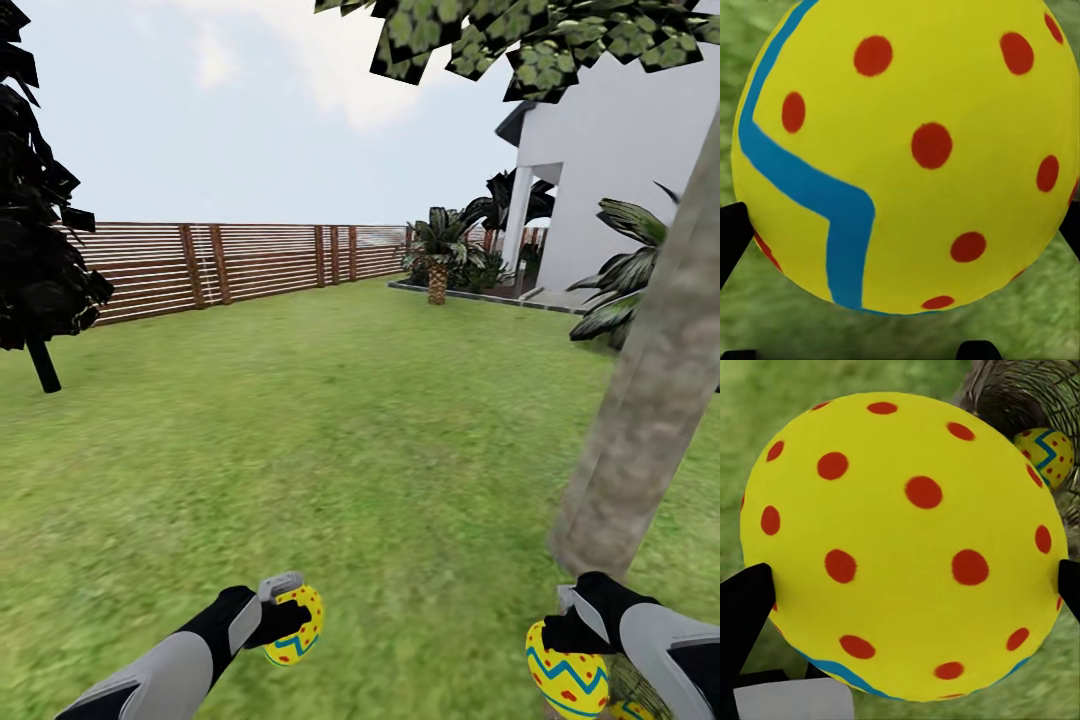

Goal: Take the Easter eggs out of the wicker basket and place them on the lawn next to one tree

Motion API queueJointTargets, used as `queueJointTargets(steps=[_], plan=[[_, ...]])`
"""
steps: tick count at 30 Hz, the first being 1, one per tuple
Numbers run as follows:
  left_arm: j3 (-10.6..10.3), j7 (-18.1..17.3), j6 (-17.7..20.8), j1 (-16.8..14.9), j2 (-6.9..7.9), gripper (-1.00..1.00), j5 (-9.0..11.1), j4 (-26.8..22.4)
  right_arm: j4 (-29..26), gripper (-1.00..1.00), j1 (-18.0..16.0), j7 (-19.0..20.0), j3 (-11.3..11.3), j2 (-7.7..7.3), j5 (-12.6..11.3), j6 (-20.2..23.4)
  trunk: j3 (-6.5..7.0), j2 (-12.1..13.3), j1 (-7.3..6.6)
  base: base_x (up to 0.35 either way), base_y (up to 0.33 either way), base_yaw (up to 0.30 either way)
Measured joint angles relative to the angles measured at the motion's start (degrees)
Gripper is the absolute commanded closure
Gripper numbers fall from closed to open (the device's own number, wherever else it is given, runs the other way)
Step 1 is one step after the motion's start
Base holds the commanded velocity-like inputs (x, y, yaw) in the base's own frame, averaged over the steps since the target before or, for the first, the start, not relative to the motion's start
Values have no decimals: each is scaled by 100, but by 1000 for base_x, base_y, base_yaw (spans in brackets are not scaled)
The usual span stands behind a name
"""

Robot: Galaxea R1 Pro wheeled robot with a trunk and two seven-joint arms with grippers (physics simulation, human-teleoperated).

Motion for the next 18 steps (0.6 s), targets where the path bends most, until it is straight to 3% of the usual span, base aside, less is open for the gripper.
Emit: queueJointTargets(steps=[11, 13, 16, 18], plan=[[11, -2, 10, 0, 86, 100, 15, -79, 0, 100, 0, -7, -1, 0, -4, 1, 0, 0, 2, -140, 273, 0], [13, -1, 15, 0, 166, 100, 12, -95, 0, 100, 0, -9, -6, 0, -6, -6, 0, 0, 2, -195, 219, 0], [15, -2, 68, -1, 512, 100, 6, -345, 0, 100, -1, -10, -8, 0, -7, -7, 0, 0, 2, -195, 179, 0], [8, 6, 129, 1, 657, 100, 0, -489, 0, 100, -1, -16, -2, 0, -6, -14, 0, 0, 2, -190, 128, 0]])
